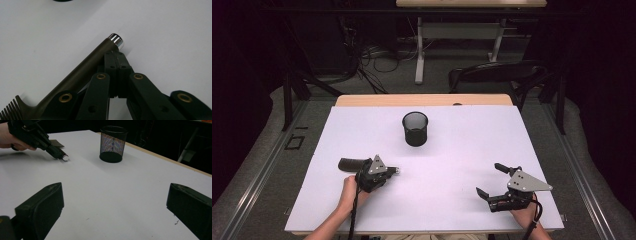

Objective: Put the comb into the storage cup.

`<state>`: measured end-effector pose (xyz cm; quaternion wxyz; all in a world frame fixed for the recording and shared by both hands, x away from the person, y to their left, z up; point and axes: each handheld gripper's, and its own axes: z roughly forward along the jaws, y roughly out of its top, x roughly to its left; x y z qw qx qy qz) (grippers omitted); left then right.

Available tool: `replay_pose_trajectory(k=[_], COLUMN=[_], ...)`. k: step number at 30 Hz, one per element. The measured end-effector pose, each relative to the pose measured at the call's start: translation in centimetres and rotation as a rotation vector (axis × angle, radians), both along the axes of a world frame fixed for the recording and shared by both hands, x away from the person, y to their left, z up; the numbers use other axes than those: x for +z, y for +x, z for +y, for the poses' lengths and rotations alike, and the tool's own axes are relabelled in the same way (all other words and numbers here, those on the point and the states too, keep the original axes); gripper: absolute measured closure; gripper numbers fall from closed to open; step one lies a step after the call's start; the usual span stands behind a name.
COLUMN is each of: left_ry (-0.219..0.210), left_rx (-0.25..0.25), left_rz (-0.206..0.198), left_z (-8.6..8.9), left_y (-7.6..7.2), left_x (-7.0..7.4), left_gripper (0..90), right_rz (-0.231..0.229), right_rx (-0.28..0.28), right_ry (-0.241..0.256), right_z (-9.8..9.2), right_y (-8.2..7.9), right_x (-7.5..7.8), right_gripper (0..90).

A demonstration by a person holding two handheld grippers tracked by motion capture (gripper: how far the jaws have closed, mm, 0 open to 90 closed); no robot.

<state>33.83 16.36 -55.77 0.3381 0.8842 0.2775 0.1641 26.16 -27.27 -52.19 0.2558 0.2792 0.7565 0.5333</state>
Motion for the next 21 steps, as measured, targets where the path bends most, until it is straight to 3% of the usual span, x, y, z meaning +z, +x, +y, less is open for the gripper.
replay_pose_trajectory(k=[5,16,17,18,21], left_ry=[-0.010,-0.046,-0.042,-0.050,-0.059], left_rx=[-0.006,-0.050,-0.048,-0.055,-0.058], left_rz=[-0.005,0.004,0.009,0.012,0.013], left_z=[0.1,1.2,1.3,1.4,1.9], left_y=[-0.1,-0.5,-0.5,-0.5,-0.5], left_x=[0.2,1.3,1.4,1.5,1.9], left_gripper=[88.5,68.5,58.8,58.8,42.6], right_rz=[-0.003,-0.002,0.000,0.000,0.003], right_rx=[0.000,-0.004,-0.004,-0.004,-0.004], right_ry=[0.000,0.003,0.001,0.001,0.002], right_z=[-0.1,-0.3,-0.4,-0.4,-0.3], right_y=[0.0,-0.1,-0.1,-0.1,-0.1], right_x=[0.0,0.0,0.0,0.0,0.0], right_gripper=[0.7,0.8,0.8,0.8,0.8])
